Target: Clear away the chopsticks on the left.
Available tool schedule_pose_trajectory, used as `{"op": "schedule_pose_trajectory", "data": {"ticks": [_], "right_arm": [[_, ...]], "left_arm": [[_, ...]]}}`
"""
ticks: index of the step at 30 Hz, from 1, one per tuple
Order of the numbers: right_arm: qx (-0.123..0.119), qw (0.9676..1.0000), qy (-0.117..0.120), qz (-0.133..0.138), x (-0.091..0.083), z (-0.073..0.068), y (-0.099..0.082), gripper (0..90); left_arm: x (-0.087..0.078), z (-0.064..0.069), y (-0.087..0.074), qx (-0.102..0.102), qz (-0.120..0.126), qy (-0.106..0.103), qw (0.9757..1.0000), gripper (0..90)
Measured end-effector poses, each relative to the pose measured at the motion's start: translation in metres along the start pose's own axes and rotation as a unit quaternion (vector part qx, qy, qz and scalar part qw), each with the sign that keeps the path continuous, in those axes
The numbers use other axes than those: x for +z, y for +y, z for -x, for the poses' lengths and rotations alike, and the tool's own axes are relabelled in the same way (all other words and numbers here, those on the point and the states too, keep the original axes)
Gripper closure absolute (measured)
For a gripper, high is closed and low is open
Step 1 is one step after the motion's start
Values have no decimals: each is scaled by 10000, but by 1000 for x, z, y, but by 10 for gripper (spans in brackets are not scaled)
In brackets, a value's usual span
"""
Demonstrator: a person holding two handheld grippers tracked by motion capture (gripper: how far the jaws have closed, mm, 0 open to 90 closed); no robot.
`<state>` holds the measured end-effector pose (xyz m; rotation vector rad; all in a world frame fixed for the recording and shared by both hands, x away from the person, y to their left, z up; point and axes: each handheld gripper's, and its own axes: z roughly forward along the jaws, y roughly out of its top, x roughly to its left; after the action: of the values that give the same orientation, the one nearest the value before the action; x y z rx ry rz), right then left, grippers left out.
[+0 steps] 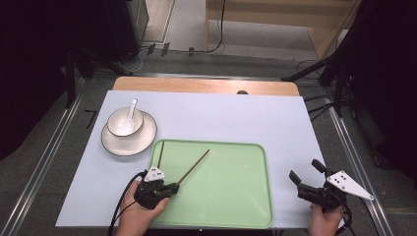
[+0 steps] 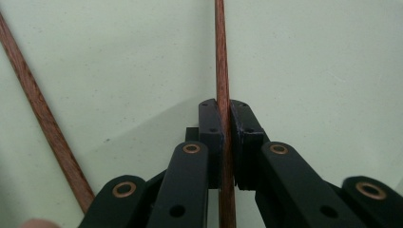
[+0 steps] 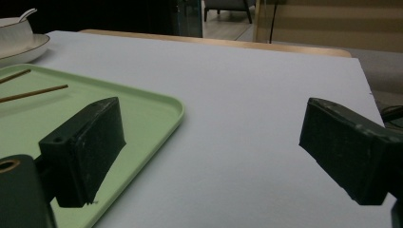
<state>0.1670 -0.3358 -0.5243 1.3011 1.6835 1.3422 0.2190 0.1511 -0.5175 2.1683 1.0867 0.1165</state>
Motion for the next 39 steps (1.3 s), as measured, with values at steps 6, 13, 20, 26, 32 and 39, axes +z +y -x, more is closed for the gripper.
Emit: {"op": "schedule_pose_trajectory", "data": {"ticks": [6, 13, 20, 26, 32, 39], "right_arm": [[11, 10000, -7, -2, 0, 0, 0, 76], [21, 10000, -8, -1, 0, 0, 0, 76], [8, 10000, -30, 2, -1, 1, 0, 76], [50, 10000, -51, -17, -1, 1, -1, 76], [29, 10000, -34, -35, -1, 1, -1, 76], [46, 10000, -42, -29, -3, 4, -2, 76]], "left_arm": [[0, -1, -1, 5, 49, -48, 10000, 830], [1, -4, 1, -57, 100, -95, 9999, 769], [6, -4, 30, 140, 391, -105, 9991, 782], [38, 9, 54, 377, 248, -284, 9986, 880], [66, 20, 70, 590, 122, -241, 9979, 900], [70, 11, 74, 512, 103, 44, 9986, 900]]}}
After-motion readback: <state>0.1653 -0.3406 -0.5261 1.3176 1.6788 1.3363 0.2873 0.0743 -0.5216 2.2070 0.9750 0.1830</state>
